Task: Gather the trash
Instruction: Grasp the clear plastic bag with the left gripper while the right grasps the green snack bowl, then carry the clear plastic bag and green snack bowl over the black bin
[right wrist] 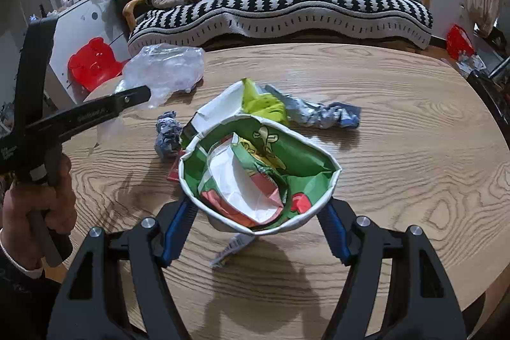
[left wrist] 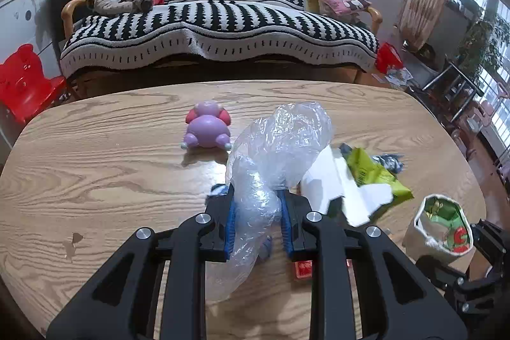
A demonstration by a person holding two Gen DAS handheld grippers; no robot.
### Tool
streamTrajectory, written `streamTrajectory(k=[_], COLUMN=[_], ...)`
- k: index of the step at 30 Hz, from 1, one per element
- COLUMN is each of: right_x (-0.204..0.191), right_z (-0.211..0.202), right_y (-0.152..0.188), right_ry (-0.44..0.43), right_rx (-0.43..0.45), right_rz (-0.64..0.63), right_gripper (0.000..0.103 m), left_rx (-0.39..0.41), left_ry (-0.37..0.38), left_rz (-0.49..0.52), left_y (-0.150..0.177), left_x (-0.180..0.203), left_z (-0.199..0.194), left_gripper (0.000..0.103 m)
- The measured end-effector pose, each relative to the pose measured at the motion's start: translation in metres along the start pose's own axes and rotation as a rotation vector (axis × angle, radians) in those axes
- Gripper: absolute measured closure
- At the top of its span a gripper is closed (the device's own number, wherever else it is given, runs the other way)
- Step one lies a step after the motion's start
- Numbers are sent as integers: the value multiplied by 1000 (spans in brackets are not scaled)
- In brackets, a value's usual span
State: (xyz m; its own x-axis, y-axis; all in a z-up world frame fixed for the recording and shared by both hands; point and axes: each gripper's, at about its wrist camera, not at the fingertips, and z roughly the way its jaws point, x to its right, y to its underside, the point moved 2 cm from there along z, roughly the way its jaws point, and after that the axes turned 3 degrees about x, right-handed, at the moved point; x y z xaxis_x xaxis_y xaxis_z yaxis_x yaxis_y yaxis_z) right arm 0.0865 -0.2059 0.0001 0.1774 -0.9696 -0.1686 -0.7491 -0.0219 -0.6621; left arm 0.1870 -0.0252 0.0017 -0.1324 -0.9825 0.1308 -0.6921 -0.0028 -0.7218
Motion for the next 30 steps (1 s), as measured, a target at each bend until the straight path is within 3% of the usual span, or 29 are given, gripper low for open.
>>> streamTrajectory(k=[9,20,25,30], right_x=[34,124,179,231], right_z=[-34,-101,-142,-177], right_y=[6,40,71,108], right_ry=[38,156,249,337], right_rx=[45,111,139,147], right_rz=[60,193,278,368], right_gripper=[33,33,33,33], left_rx=[-6,-12,-40,-73], left_ry=[39,193,271,399], left_rz=[64,258,352,440], left_y=[11,42,65,94], left_x=[51,186,252,321], left_z=[-14,-29,-30,-36], left_gripper=[81,81,81,81])
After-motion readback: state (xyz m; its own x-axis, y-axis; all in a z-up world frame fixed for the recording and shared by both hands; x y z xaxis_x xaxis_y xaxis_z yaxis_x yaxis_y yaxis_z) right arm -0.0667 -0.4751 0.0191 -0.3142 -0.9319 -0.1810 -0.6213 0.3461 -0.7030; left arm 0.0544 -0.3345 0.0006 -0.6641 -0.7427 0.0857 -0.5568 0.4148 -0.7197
